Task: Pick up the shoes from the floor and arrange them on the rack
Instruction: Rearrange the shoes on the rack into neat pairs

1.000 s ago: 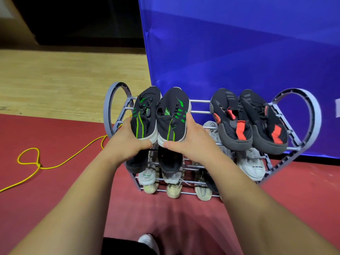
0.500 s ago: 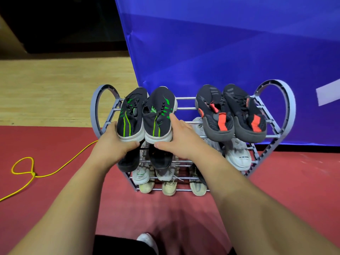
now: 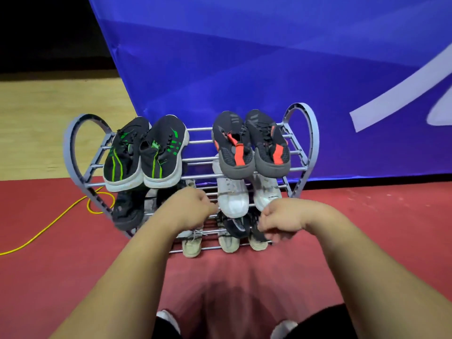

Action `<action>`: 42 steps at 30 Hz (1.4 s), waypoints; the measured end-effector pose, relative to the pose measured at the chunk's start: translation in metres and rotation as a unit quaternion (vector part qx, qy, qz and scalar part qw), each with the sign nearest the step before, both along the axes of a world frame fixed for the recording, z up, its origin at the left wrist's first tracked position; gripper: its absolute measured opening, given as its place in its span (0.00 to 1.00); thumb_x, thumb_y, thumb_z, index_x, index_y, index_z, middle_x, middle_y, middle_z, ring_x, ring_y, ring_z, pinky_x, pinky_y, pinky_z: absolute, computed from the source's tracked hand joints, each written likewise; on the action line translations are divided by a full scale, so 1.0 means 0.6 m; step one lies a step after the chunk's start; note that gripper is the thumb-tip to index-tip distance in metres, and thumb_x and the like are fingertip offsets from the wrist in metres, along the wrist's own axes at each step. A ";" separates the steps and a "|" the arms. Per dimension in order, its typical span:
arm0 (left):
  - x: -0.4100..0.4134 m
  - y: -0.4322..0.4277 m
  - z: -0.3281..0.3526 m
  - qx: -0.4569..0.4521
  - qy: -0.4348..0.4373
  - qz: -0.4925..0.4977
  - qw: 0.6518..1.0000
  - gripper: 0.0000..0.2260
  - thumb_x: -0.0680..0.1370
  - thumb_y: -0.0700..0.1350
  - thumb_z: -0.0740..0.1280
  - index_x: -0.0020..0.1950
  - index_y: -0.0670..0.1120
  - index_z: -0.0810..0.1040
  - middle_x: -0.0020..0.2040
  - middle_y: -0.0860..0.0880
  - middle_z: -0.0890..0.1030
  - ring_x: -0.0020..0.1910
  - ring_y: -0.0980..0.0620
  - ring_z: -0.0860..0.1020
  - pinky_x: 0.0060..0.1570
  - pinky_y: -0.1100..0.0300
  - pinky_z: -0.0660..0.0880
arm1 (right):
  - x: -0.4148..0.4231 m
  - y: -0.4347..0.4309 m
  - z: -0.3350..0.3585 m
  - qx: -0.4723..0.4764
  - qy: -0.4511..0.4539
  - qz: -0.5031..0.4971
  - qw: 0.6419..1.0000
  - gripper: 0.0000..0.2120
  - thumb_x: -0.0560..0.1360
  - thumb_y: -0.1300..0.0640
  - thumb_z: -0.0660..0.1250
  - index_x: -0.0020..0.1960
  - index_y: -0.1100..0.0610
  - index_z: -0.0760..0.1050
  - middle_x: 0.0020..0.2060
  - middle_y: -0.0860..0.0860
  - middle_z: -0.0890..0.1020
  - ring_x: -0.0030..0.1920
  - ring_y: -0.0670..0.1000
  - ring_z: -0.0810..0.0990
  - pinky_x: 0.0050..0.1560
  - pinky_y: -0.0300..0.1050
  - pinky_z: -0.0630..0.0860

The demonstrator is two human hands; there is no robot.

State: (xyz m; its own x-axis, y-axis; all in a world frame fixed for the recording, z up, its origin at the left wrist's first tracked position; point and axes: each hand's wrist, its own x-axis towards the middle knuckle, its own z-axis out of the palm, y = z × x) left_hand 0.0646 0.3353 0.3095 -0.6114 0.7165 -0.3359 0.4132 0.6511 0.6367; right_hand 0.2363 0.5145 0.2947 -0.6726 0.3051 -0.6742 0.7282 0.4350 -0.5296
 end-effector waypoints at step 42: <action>-0.011 0.110 -0.127 0.059 -0.419 0.270 0.865 0.11 0.77 0.29 0.57 0.52 0.36 0.77 0.34 0.42 0.84 0.31 0.47 0.84 0.26 0.55 0.81 | 0.021 0.105 -0.154 -0.306 0.098 -0.503 0.802 0.06 0.81 0.61 0.67 0.56 0.63 0.76 0.35 0.61 0.86 0.33 0.57 0.87 0.34 0.53 0.85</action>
